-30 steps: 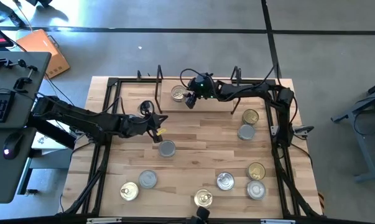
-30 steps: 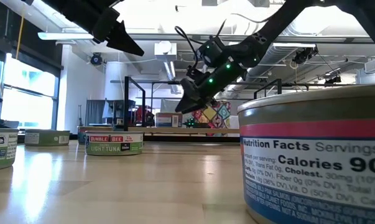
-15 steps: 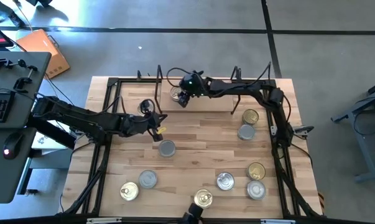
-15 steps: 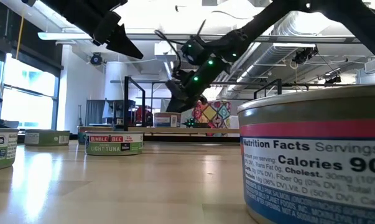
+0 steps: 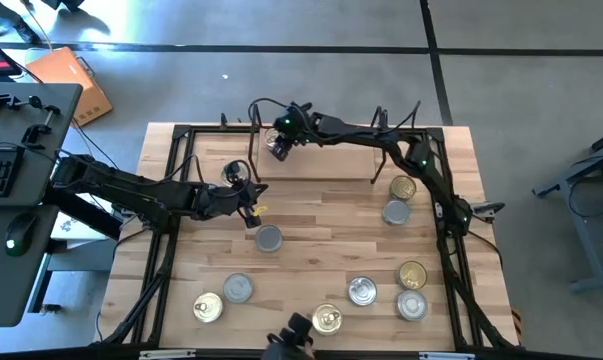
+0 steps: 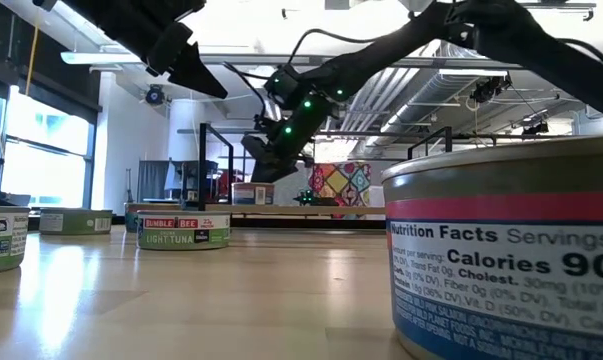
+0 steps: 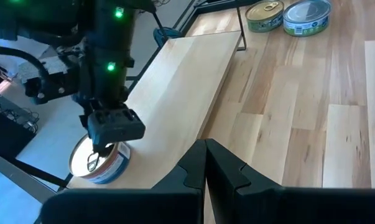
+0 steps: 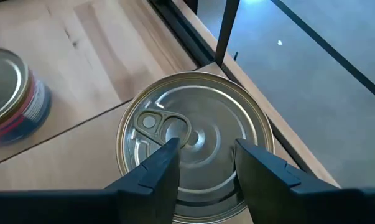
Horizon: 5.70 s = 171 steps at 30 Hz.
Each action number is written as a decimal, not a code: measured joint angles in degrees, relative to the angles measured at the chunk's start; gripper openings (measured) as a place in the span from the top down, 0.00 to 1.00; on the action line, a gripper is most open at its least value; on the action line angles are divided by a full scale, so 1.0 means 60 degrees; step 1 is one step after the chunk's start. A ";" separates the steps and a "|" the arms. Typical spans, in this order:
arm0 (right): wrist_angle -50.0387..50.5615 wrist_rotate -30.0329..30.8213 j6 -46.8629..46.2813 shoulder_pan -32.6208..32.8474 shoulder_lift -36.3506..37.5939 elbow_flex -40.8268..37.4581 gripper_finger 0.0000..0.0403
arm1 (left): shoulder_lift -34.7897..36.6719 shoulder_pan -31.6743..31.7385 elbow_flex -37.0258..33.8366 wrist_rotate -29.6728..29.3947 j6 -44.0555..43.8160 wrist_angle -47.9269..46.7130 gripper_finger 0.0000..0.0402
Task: Stack canned seafood by type on shelf
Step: Put the blue-pink tuna can on the shelf, then put the green tuna can on the shelf
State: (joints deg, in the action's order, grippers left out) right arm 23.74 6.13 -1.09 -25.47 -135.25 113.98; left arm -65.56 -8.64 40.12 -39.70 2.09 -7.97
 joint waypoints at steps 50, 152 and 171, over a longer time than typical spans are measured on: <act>-0.1756 0.0524 0.1825 0.3079 0.4351 -0.5694 0.64 | 0.0004 -0.2228 0.0004 -0.0313 -0.1337 -0.1626 1.00; -0.3092 0.1874 0.4241 0.7136 0.3324 -0.7261 0.26 | -0.5421 0.0621 -0.0790 0.5659 -0.1078 0.4471 1.00; -0.2691 0.2540 0.4769 0.7177 0.3109 -0.7257 0.26 | -0.6036 0.0808 -0.0769 0.5854 -0.1325 0.5224 1.00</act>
State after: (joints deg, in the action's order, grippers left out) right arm 7.59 21.37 27.53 17.59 -116.60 70.43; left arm -101.78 -3.80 35.51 -4.58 -5.86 23.38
